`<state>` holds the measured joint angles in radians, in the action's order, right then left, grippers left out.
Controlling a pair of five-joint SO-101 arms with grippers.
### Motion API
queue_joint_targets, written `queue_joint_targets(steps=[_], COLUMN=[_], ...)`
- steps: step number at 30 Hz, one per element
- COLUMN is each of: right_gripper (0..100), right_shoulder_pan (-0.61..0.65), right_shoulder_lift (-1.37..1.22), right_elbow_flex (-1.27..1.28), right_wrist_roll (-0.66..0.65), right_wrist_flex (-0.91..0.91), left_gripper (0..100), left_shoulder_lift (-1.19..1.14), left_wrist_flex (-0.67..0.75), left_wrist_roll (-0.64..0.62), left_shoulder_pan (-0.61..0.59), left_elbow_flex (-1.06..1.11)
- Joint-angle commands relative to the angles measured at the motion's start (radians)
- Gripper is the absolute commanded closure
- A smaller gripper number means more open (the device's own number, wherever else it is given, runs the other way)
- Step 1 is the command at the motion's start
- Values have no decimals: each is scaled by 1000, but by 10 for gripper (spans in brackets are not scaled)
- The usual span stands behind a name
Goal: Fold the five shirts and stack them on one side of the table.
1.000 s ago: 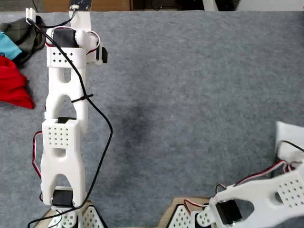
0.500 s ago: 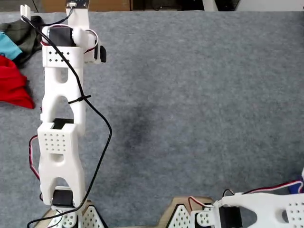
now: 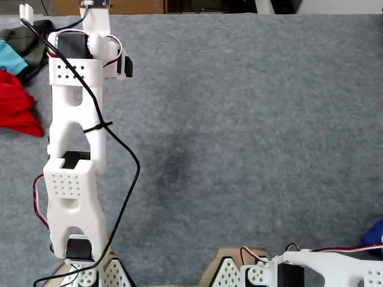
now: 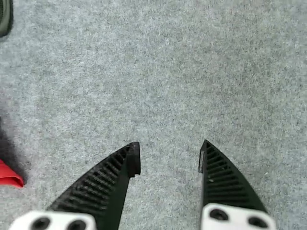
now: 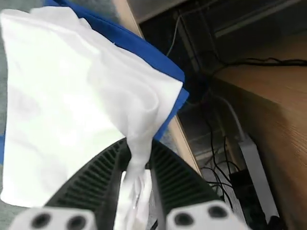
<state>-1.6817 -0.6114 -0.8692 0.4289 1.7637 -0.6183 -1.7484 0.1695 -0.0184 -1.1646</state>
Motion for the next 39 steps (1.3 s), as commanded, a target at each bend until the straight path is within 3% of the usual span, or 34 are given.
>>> queue_joint_targets(steps=[1, 7, 19, 26, 30, 39], right_gripper=[993, 974, 705, 691, 691, 691], right_shoulder_pan=[-18, 1, 12, 61, 177, 615], right_shoulder_lift=[42, 41, 48, 105, 236, 559], right_elbow_flex=[38, 148, 174, 180, 182, 183], right_wrist_roll=[-38, -126, -126, -127, -127, -124], right_wrist_flex=[11, 11, 12, 17, 17, 18], left_gripper=[788, 787, 786, 785, 786, 789], left_shoulder_lift=[67, 67, 67, 67, 67, 68], left_wrist_flex=[-11, -11, -11, -11, -11, -11], left_wrist_roll=[0, 0, 3, 3, 2, -3], left_shoulder_pan=[-2, -9, -9, -9, -9, -68], left_elbow_flex=[2, 2, 2, 2, -2, -8])
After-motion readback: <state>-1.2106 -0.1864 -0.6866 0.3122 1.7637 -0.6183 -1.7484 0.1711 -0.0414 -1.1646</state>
